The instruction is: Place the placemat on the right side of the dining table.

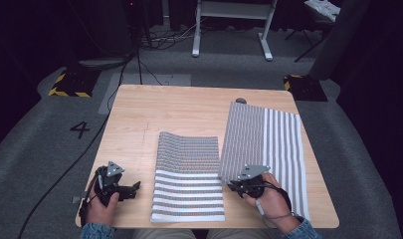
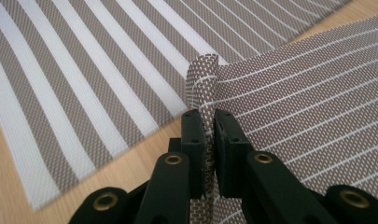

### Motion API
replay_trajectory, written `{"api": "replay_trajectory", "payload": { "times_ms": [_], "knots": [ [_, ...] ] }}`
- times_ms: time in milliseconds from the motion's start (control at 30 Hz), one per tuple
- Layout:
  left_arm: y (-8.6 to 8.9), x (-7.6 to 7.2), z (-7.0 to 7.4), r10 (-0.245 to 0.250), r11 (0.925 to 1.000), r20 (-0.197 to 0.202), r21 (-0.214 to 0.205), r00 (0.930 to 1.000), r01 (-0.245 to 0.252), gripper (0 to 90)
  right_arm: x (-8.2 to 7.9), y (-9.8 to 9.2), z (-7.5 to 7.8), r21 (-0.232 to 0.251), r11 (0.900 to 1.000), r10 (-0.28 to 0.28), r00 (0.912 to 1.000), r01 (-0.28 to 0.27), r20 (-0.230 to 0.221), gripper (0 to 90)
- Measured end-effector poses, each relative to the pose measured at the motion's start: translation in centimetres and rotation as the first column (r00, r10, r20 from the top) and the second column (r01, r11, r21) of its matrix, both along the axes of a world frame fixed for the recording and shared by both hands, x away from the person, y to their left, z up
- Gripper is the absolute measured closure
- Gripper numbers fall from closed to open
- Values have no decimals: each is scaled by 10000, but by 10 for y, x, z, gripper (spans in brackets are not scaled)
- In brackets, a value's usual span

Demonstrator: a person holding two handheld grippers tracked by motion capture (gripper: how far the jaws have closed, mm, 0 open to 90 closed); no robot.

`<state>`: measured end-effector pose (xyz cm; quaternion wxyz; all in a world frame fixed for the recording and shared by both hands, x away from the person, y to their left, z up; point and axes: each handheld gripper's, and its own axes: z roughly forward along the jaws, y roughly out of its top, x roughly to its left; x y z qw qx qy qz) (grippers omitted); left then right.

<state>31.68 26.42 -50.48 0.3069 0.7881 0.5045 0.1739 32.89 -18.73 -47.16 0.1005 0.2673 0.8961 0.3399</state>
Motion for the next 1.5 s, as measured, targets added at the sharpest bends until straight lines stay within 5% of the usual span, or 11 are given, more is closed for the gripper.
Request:
{"api": "replay_trajectory", "payload": {
  "times_ms": [267, 700, 1500],
  "knots": [
    [0, 0, 0, -17, 10000, -6, -6, 10000, 17, 0, -8, -36, 2, -166, 9998, -115, 9999, 116, 55, 814],
    [0, 1, 0, -15, 10000, -9, -23, 10000, 15, 0, -8, -64, 6, -342, 9972, -671, 9977, 671, 25, 816],
    [0, 1, 0, 52, 10000, -17, -12, 10000, -52, 0, -5, -74, 4, -317, 9900, -1371, 9903, 1378, 240, 815]
  ]
}}
